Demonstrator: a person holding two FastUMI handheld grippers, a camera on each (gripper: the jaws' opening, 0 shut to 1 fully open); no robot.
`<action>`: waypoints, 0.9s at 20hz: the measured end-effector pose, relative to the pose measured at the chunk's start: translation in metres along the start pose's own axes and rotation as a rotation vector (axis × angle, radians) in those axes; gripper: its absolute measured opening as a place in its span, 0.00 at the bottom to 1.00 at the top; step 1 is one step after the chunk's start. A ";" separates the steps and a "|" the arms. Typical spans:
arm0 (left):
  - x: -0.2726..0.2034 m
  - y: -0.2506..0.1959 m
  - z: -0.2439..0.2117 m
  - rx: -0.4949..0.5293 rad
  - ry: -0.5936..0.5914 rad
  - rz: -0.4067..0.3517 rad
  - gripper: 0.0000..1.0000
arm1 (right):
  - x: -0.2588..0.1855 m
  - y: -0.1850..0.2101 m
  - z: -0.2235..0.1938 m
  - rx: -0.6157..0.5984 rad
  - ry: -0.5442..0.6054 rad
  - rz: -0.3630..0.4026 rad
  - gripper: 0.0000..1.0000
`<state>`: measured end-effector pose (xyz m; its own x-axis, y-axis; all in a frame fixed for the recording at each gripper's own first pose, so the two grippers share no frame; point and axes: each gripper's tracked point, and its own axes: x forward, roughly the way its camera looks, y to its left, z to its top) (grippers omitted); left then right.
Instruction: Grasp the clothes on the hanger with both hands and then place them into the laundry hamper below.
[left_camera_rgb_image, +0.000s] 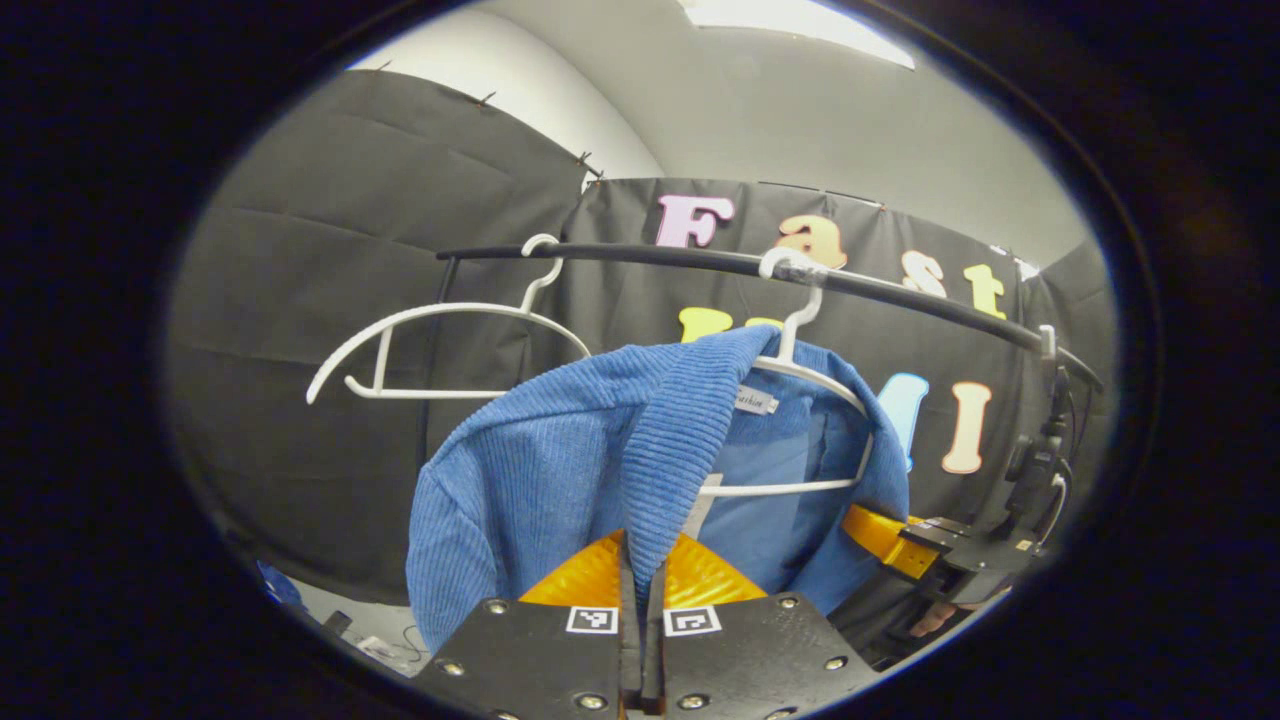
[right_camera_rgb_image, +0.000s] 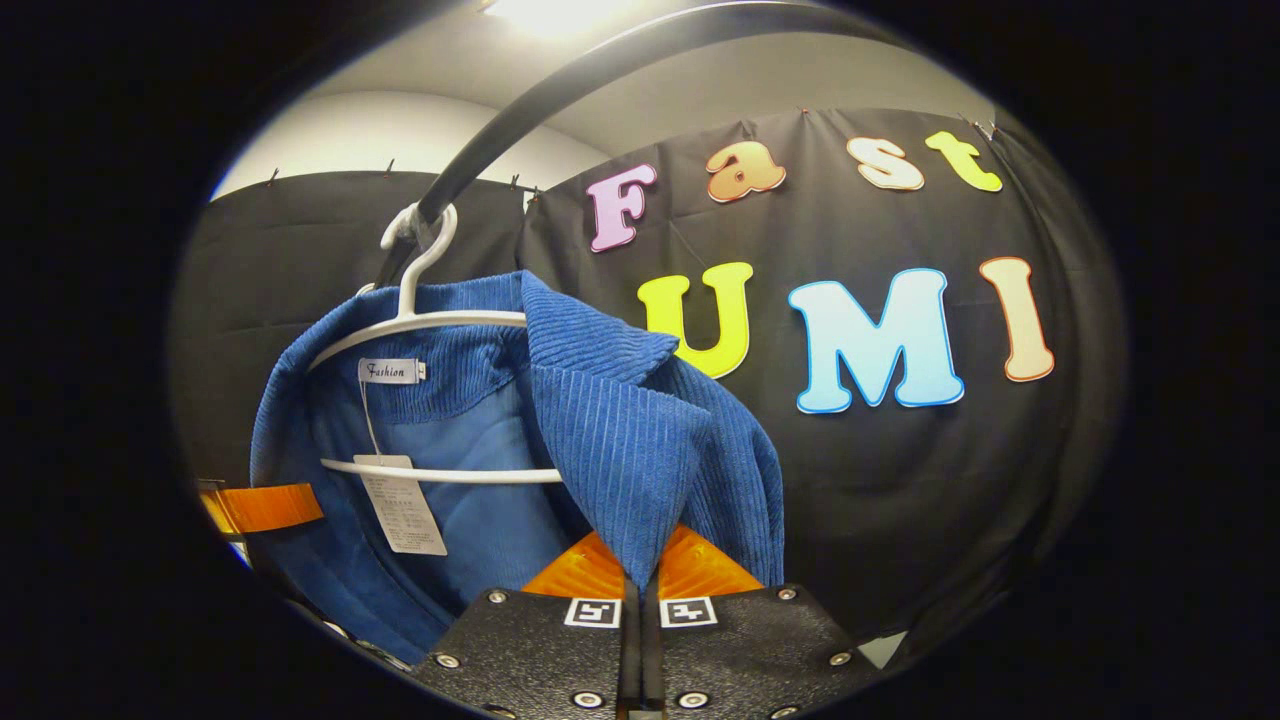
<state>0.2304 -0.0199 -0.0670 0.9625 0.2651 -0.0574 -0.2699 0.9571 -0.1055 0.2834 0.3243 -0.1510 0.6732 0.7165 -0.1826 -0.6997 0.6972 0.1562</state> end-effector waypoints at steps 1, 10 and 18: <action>-0.003 0.006 0.003 0.005 -0.007 0.005 0.02 | -0.001 -0.001 0.000 -0.004 -0.002 -0.003 0.00; -0.016 0.041 0.045 0.038 -0.079 0.072 0.01 | 0.000 -0.027 0.020 -0.028 -0.059 -0.069 0.00; -0.018 0.070 0.090 0.049 -0.163 0.106 0.02 | 0.010 -0.044 0.038 -0.013 -0.117 -0.127 0.00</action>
<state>0.1966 0.0531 0.0157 0.9215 0.3763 0.0966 -0.3721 0.9263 -0.0590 0.3301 0.3012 -0.1230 0.7794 0.6207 -0.0855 -0.6094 0.7827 0.1267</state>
